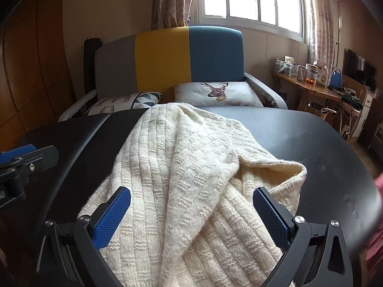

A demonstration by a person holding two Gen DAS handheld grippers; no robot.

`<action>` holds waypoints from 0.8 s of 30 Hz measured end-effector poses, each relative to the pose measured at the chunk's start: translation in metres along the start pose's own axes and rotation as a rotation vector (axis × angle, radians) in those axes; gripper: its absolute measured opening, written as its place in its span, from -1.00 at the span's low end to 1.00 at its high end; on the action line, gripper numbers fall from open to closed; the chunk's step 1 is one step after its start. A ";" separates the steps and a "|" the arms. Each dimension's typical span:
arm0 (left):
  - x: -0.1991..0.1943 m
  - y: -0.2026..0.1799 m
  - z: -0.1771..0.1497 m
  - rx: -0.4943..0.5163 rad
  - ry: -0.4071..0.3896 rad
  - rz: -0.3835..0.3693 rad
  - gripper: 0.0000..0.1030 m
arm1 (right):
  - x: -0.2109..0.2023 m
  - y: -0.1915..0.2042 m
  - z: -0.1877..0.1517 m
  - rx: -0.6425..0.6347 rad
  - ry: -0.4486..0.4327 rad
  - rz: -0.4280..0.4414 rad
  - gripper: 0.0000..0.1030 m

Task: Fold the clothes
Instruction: 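Move the left gripper over the crumpled cream sweater and close on it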

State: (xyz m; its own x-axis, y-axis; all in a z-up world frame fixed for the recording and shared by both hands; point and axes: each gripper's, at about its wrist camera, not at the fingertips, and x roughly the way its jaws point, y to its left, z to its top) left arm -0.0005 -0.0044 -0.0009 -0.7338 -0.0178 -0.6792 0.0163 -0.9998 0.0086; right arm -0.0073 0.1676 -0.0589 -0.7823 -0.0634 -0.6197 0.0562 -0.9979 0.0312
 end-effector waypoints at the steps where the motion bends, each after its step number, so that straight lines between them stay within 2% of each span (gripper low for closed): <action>1: 0.000 0.001 0.000 -0.003 0.001 -0.001 -0.05 | 0.000 -0.001 -0.001 0.001 0.004 0.000 1.00; 6: 0.009 0.008 -0.005 -0.007 0.048 -0.031 -0.05 | 0.001 -0.004 -0.004 0.005 0.021 0.001 1.00; 8: 0.022 0.009 -0.007 -0.014 0.123 -0.087 -0.04 | 0.002 -0.005 -0.005 0.007 0.027 0.008 1.00; 13: 0.041 0.012 -0.024 -0.062 0.225 -0.305 0.03 | -0.008 -0.028 -0.010 0.043 0.010 0.085 1.00; 15: 0.049 0.013 -0.031 -0.081 0.266 -0.392 0.03 | -0.015 -0.049 -0.015 0.118 -0.008 0.169 1.00; 18: 0.061 0.015 -0.041 -0.110 0.325 -0.526 0.02 | -0.025 -0.095 -0.025 0.313 -0.025 0.350 1.00; 20: 0.065 0.015 -0.051 -0.149 0.338 -0.695 0.03 | -0.026 -0.127 -0.034 0.470 -0.027 0.466 1.00; 22: 0.072 0.008 -0.057 -0.128 0.388 -0.744 0.03 | -0.024 -0.154 -0.044 0.623 -0.023 0.584 1.00; 24: 0.075 0.001 -0.061 -0.125 0.413 -0.777 0.03 | -0.020 -0.171 -0.053 0.719 -0.008 0.651 1.00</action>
State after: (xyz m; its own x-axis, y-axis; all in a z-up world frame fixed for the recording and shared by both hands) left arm -0.0137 -0.0069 -0.0966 -0.2651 0.6930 -0.6704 -0.2923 -0.7203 -0.6291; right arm 0.0317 0.3402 -0.0934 -0.7363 -0.6034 -0.3062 0.0893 -0.5352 0.8400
